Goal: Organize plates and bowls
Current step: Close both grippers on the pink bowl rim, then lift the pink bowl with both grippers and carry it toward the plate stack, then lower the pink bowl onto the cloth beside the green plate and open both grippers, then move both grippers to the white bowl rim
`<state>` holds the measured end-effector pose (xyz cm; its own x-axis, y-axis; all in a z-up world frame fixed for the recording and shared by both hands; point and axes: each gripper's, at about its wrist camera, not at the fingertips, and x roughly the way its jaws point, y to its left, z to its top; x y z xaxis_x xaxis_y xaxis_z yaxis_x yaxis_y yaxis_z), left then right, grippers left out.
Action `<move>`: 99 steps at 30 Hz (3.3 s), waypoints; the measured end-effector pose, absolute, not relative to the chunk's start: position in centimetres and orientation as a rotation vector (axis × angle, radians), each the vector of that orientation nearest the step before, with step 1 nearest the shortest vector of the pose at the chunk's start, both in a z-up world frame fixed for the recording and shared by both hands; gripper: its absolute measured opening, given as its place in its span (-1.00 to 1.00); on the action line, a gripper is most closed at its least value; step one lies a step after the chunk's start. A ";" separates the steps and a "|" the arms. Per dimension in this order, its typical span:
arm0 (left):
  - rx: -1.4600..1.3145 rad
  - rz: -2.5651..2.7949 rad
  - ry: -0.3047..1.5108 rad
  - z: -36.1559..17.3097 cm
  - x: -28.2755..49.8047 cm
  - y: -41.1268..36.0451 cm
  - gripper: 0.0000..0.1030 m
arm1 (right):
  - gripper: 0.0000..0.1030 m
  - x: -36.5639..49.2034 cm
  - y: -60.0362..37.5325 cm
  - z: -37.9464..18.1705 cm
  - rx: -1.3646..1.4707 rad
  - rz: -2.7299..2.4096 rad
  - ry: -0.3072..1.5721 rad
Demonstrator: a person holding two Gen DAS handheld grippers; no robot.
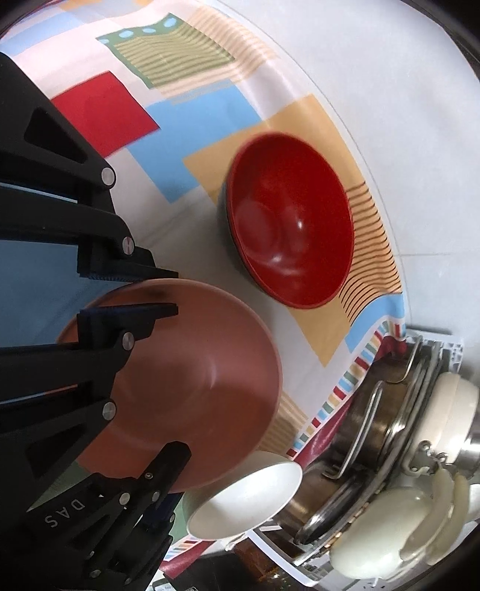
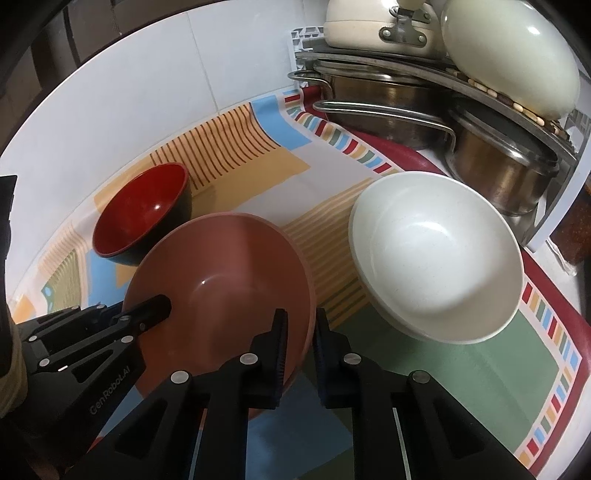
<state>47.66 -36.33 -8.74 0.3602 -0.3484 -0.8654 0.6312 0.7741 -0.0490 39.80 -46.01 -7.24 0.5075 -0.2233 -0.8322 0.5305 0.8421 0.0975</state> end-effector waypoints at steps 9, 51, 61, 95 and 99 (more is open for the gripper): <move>0.240 -0.553 0.994 -6.3 45.2 -30.0 -0.77 | -0.71 39.1 -41.4 -4.5 0.289 -0.357 0.922; 0.065 -0.309 1.118 -9.3 37.6 -14.7 -0.73 | -0.70 36.5 -27.9 -7.4 0.091 -0.001 1.092; 0.061 -0.314 1.133 -9.7 37.7 -14.9 -0.62 | -0.68 36.5 -27.8 -7.8 0.107 0.008 1.104; 0.209 -0.577 0.800 0.6 37.7 -24.8 -0.01 | -0.25 32.0 -38.1 1.3 0.228 -0.317 0.783; 0.256 -0.641 0.776 1.4 38.0 -28.0 -0.01 | -0.25 31.2 -40.6 1.6 0.252 -0.390 0.763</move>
